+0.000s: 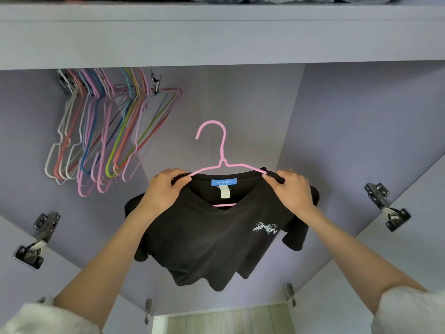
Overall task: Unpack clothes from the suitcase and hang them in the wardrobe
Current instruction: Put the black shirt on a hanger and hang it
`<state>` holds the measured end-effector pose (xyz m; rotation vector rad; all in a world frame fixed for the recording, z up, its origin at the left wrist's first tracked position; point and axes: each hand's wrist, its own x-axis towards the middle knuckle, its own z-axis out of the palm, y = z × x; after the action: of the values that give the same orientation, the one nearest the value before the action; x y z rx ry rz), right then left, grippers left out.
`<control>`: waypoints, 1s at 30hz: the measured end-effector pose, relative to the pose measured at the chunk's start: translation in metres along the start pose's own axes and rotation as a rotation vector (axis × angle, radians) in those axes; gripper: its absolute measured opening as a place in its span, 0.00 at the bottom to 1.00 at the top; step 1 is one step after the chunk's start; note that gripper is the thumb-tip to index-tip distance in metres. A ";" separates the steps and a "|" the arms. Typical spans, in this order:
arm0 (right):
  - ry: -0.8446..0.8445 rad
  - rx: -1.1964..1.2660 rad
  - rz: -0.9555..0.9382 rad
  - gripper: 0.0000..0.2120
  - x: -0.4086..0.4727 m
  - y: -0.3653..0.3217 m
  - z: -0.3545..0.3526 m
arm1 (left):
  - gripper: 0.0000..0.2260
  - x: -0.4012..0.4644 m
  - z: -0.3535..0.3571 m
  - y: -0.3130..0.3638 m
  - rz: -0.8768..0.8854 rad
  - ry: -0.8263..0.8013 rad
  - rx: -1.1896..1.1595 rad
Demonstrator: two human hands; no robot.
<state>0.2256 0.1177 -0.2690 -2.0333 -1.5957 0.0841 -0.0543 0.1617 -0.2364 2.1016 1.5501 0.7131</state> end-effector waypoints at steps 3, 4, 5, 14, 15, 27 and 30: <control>0.001 -0.186 0.107 0.21 0.002 0.006 -0.005 | 0.14 0.003 0.003 0.009 -0.003 -0.004 0.016; -0.029 -0.203 0.159 0.21 0.002 0.009 -0.007 | 0.15 0.004 0.003 0.011 0.022 0.009 0.022; -0.059 -0.197 0.225 0.22 0.004 0.013 -0.011 | 0.15 0.006 0.003 0.015 0.065 0.030 0.027; -0.179 0.298 0.590 0.13 0.023 0.030 -0.041 | 0.14 0.017 0.000 0.087 0.653 0.385 0.233; -0.163 0.354 0.582 0.12 0.025 0.030 -0.046 | 0.13 0.017 -0.001 0.099 0.712 0.435 0.258; 0.184 0.480 0.449 0.18 0.056 0.030 -0.112 | 0.28 0.043 -0.018 0.164 0.696 0.763 0.564; 0.212 0.496 0.446 0.19 0.082 0.028 -0.124 | 0.29 0.049 -0.018 0.161 0.678 0.769 0.613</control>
<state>0.3199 0.1415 -0.1539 -1.8809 -0.8625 0.3754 0.0648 0.1641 -0.1161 3.1148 1.4981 1.5881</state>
